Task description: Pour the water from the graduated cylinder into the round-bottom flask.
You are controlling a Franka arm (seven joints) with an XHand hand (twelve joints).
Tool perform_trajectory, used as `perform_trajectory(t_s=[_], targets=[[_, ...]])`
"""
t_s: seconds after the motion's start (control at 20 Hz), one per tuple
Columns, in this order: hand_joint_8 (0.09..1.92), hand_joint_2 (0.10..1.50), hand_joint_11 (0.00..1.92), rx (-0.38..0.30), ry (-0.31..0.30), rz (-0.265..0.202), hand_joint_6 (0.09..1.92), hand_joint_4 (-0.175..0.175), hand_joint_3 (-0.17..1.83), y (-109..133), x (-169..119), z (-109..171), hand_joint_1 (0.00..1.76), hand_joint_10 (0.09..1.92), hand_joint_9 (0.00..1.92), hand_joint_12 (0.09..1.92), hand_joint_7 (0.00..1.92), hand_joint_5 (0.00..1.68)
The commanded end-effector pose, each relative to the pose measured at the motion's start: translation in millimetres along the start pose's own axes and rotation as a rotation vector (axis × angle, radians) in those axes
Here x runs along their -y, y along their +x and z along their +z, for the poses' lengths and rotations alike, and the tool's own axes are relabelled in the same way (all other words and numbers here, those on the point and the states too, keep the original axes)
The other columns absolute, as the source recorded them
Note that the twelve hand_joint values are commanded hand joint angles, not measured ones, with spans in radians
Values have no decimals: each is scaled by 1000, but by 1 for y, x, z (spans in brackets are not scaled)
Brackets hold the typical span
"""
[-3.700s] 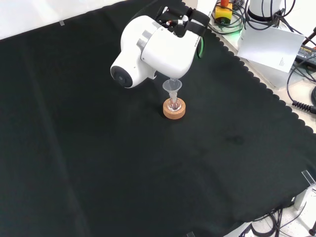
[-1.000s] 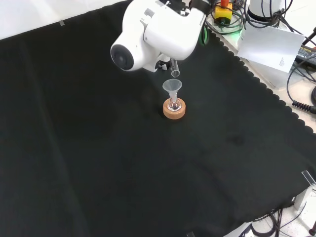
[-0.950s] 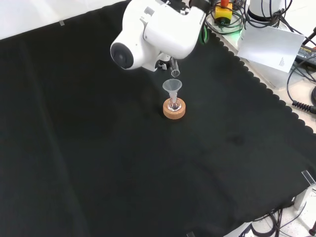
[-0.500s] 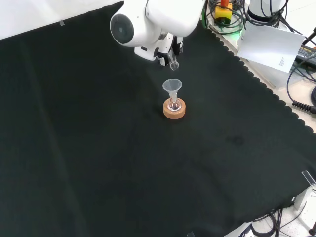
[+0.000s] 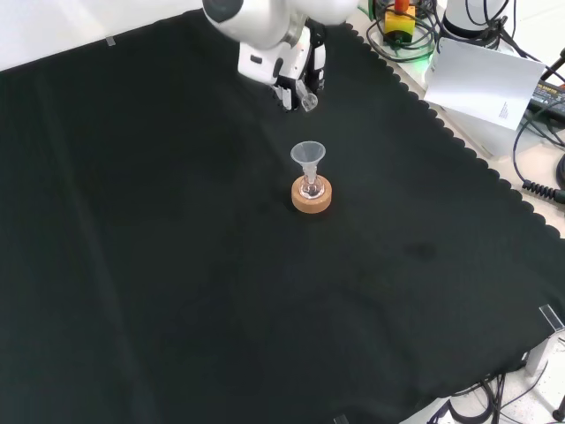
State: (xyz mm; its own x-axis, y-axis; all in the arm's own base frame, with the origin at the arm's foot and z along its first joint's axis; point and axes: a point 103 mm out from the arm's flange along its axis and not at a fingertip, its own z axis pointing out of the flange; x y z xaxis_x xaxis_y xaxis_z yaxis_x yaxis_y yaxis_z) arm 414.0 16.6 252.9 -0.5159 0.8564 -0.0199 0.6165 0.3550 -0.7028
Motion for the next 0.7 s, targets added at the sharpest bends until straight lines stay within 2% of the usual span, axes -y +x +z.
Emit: perform_trajectory(t_s=[0.05,0.3,0.45,0.7], targets=[[334,1109,1405,-104,-136,-58,994,-96,7,-7,5,3,1132,87,1561,621,1325,1000],[331,1109,1406,-200,-173,-92,993,-97,6,-15,2,5,1132,87,1562,621,1328,1001],[330,1109,1406,-254,-215,-108,993,-97,6,-23,-3,6,1132,87,1562,621,1328,1001],[328,1109,1406,-286,-276,-119,992,-98,6,-34,-9,8,1133,87,1561,620,1330,1001]])
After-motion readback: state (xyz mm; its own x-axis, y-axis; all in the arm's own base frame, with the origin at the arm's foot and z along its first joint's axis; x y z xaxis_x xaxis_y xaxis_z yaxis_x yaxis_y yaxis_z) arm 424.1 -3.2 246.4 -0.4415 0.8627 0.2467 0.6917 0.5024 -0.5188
